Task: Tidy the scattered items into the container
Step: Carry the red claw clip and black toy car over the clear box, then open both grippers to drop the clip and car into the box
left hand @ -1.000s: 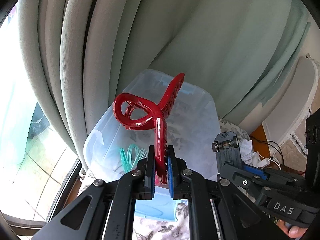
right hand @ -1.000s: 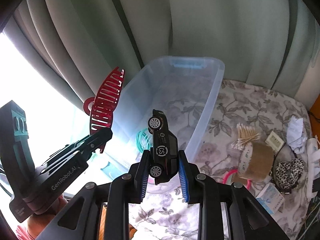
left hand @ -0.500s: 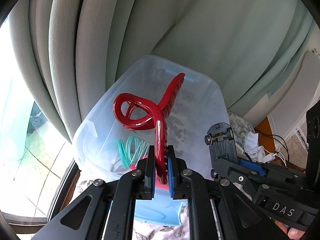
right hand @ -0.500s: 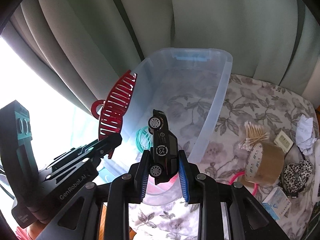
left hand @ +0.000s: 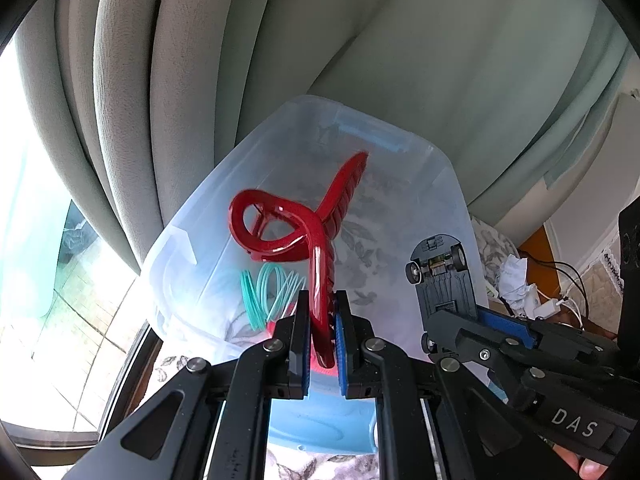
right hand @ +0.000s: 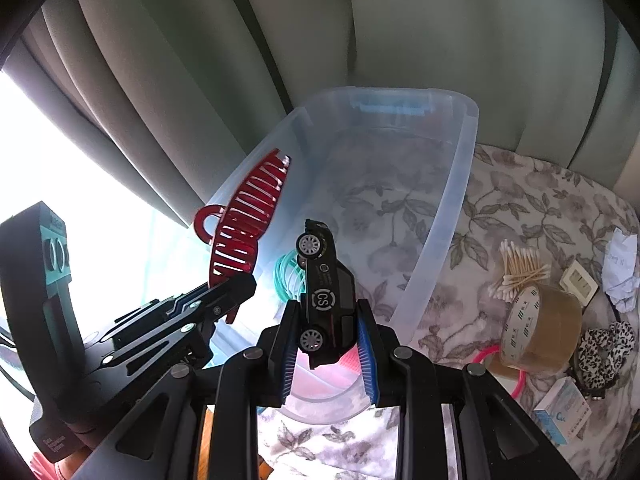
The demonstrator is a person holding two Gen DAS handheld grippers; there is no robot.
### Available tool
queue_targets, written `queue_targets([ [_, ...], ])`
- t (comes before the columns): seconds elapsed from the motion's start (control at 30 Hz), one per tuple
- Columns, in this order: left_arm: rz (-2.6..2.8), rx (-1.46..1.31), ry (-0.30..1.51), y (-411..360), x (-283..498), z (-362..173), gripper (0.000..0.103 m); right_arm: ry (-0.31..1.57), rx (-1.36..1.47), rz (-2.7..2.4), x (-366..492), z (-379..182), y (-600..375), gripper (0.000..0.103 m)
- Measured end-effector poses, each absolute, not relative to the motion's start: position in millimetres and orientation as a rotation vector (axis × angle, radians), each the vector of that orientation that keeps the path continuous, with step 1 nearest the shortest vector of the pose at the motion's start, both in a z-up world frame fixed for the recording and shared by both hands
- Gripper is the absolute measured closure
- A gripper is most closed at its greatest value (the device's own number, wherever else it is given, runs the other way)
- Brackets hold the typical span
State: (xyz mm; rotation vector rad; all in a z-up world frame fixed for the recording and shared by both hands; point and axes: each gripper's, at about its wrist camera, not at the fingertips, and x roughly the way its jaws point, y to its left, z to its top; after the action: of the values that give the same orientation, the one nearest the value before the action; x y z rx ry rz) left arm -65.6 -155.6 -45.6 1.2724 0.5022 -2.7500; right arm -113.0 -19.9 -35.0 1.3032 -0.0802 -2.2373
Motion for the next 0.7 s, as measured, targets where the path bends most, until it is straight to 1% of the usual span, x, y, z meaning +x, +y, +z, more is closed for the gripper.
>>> queue_targets([
  [0.47,-2.752,1.286,0.493,-156.4,-76.1,-40.1,0.093,-0.088,1.306,-2.233,-112.1,-34.4,-22.1,0.072],
  [0.53,-2.774,1.302,0.483,-162.3,-85.6,-41.1,0.093,-0.081,1.306,-2.229,-111.9,-33.8,-22.5,0.071],
  [0.7,-2.775,1.298,0.487,-160.9,-81.7,-40.1,0.093,-0.089,1.308,-2.222,-112.2,-33.8,-21.7,0.069],
])
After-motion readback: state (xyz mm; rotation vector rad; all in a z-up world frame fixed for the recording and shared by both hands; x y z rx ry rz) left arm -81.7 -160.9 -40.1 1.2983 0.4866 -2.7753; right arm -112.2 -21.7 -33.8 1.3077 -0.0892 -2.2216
